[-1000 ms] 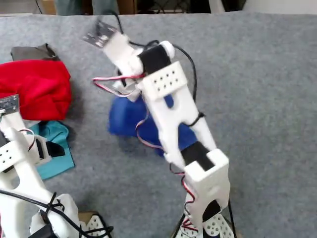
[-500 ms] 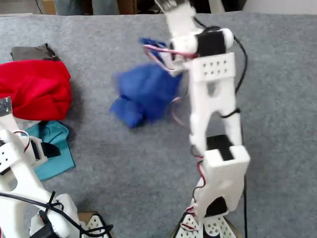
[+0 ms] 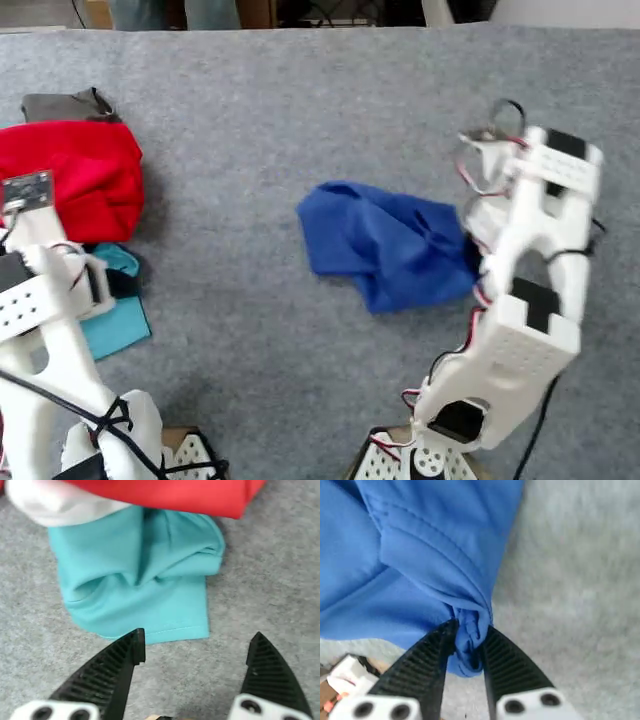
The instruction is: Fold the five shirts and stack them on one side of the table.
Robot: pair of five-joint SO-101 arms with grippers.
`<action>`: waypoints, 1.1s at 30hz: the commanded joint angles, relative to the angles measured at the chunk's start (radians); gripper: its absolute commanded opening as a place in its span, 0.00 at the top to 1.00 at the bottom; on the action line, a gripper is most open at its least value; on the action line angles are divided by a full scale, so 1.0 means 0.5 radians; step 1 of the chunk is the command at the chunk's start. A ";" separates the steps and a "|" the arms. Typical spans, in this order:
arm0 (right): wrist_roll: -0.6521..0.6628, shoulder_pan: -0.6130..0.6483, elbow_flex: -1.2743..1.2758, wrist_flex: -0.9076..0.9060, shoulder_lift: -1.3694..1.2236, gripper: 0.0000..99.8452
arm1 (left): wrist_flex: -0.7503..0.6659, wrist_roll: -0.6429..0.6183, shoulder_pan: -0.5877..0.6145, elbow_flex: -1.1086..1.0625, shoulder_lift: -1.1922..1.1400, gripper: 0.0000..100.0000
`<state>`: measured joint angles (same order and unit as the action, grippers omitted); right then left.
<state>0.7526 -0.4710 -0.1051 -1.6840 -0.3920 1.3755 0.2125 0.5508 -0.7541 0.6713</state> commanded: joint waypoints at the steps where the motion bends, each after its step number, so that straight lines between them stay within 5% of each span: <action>1: 0.282 -0.249 0.106 0.006 0.032 0.97 | 0.000 -0.184 -0.253 0.100 0.003 0.66; 8: 0.583 -0.500 0.167 0.012 0.063 0.58 | -0.110 -0.546 -1.036 0.106 0.000 0.66; 14: 0.583 -0.611 0.121 0.107 0.413 0.68 | -0.718 -0.819 -1.677 -0.069 -0.003 0.67; 20: 0.491 -0.476 0.189 0.153 0.557 0.80 | -0.997 -0.850 -2.140 -0.112 -0.196 0.67; 27: -0.058 -0.255 0.146 0.537 0.428 0.85 | -1.092 -0.964 -2.229 0.226 -0.970 0.67; 33: -0.190 -0.184 0.072 0.537 0.272 0.85 | -1.092 -0.948 -2.291 0.508 -1.387 0.79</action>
<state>0.6728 -0.5831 -0.0192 -1.4139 -0.2493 0.8431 -0.2570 -0.5692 -0.5946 0.0269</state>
